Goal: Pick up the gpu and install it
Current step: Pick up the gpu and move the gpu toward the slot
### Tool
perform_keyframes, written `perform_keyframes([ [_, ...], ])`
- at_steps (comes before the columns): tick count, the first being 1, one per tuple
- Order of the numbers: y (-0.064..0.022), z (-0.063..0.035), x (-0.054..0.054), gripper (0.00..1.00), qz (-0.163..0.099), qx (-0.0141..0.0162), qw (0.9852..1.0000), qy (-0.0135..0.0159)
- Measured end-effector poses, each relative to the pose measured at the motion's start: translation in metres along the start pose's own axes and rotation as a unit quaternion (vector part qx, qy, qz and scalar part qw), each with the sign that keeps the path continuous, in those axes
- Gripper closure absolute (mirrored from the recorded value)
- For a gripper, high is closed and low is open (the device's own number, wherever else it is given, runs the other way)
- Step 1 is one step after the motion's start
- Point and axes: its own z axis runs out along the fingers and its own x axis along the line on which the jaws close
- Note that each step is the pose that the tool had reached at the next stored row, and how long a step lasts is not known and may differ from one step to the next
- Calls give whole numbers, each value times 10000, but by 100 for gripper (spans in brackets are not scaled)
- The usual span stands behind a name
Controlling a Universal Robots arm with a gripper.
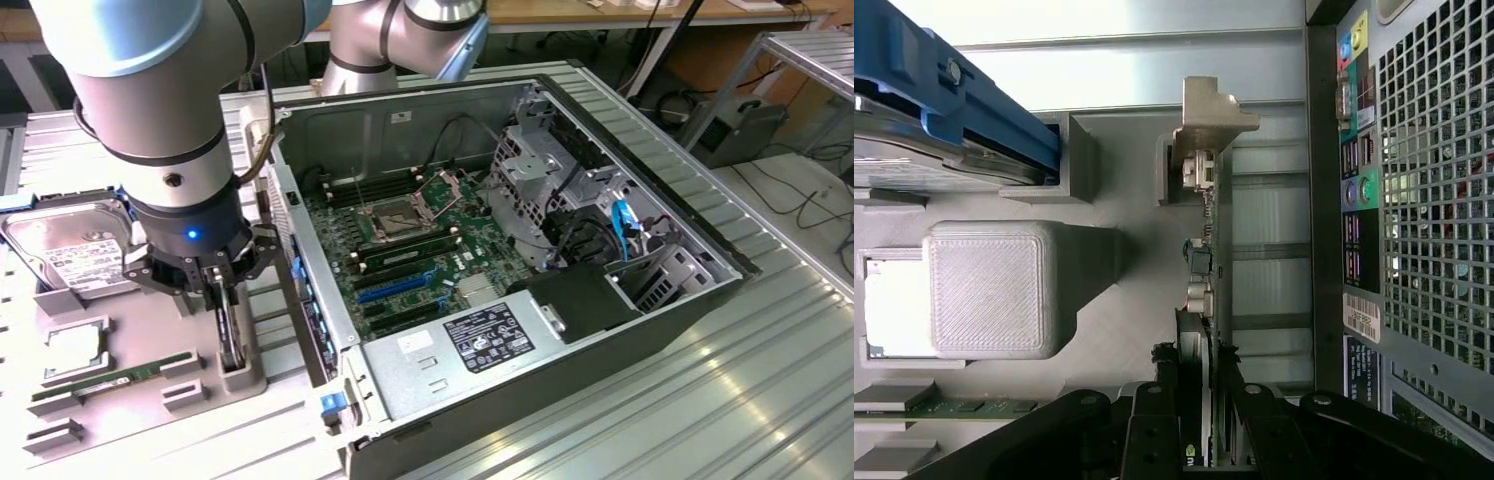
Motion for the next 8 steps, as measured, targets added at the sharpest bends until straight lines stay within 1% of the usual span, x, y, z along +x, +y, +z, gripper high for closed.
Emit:
perform_keyframes([
  [4, 1, -19, 0, 74, 0, 0, 10000, 0],
  [8, 4, -118, 2, 74, 0, 0, 10000, 0],
])
